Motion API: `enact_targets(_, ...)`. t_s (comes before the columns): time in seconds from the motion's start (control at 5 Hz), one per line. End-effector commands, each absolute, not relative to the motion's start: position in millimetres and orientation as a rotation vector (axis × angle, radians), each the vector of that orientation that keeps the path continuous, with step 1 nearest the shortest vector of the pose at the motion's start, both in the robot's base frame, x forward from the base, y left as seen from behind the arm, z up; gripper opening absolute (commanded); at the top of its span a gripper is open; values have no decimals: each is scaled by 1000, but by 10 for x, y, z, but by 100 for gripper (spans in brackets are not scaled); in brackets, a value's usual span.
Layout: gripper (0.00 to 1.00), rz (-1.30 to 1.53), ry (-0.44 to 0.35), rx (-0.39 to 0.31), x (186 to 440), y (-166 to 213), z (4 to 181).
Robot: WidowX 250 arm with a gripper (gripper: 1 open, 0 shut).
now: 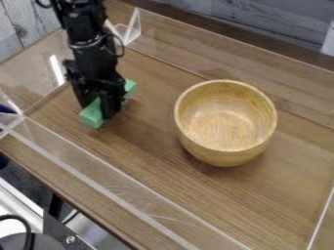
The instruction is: Put the green block in the brown bowl
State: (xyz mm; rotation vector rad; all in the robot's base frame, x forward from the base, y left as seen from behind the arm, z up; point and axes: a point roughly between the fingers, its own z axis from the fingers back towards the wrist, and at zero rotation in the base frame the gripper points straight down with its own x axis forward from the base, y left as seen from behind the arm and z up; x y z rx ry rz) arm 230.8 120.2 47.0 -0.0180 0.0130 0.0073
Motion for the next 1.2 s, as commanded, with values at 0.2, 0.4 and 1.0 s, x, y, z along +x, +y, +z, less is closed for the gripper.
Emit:
enact_targets(0.2, 0, 79, -124, -57, 2672, 992, 961)
enact_targets(0.4, 0, 48, -120, -109, 2844, 601, 1033)
enact_targets(1.0, 0, -112, -91, -170, 3057, -507, 818)
